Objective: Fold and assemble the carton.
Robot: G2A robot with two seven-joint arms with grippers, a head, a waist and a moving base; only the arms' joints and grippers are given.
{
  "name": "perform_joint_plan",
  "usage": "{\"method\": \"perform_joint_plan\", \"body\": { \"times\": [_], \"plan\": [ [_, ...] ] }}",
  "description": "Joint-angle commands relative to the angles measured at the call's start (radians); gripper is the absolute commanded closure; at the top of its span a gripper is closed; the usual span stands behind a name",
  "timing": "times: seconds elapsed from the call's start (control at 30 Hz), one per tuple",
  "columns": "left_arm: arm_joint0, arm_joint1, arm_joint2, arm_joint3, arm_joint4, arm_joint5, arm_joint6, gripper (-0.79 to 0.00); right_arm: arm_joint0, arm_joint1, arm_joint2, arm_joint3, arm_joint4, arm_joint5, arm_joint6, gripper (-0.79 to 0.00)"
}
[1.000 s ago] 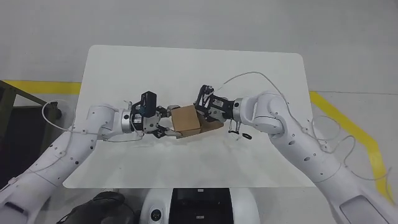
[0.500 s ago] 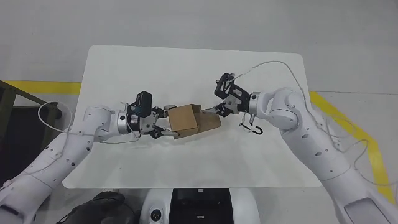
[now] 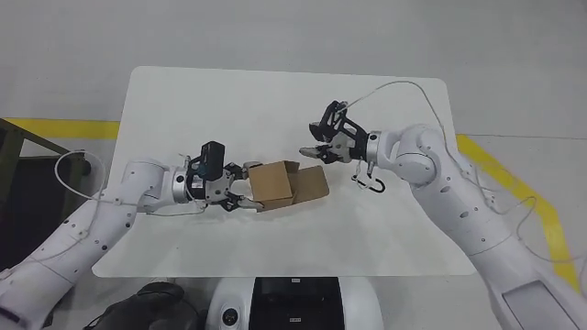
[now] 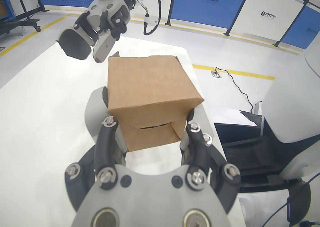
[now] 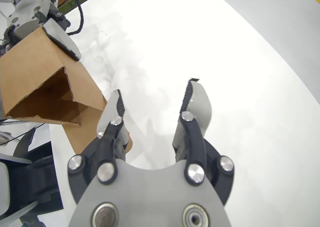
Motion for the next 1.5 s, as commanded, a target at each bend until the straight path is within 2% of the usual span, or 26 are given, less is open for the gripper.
{"method": "perform_joint_plan", "body": {
  "times": [0.0,0.33,0.63,1.13,1.33,1.47],
  "plan": [
    [-0.002,0.001,-0.001,0.002,-0.002,0.000,0.005,-0.366,-0.001,-0.001,-0.004,-0.003,-0.001,-0.013,-0.002,0.000],
    [-0.015,-0.004,0.004,0.014,0.004,0.000,0.016,-0.342,-0.010,-0.002,-0.030,-0.077,0.002,-0.078,0.016,0.000],
    [-0.018,-0.014,-0.016,0.032,0.015,0.003,0.024,-0.332,-0.019,-0.003,-0.044,-0.118,0.007,-0.079,0.039,0.000],
    [-0.001,-0.027,-0.033,0.020,0.029,0.000,0.035,-0.336,0.029,-0.025,-0.101,-0.063,0.059,-0.147,0.018,0.000],
    [0.006,-0.023,-0.048,0.032,0.029,0.000,0.049,-0.332,0.012,-0.006,-0.044,-0.027,0.080,-0.154,0.027,0.000],
    [0.014,-0.021,-0.055,0.034,0.040,0.000,0.055,-0.336,-0.017,0.018,0.030,-0.015,0.157,-0.175,0.050,-0.012]
  ]
}}
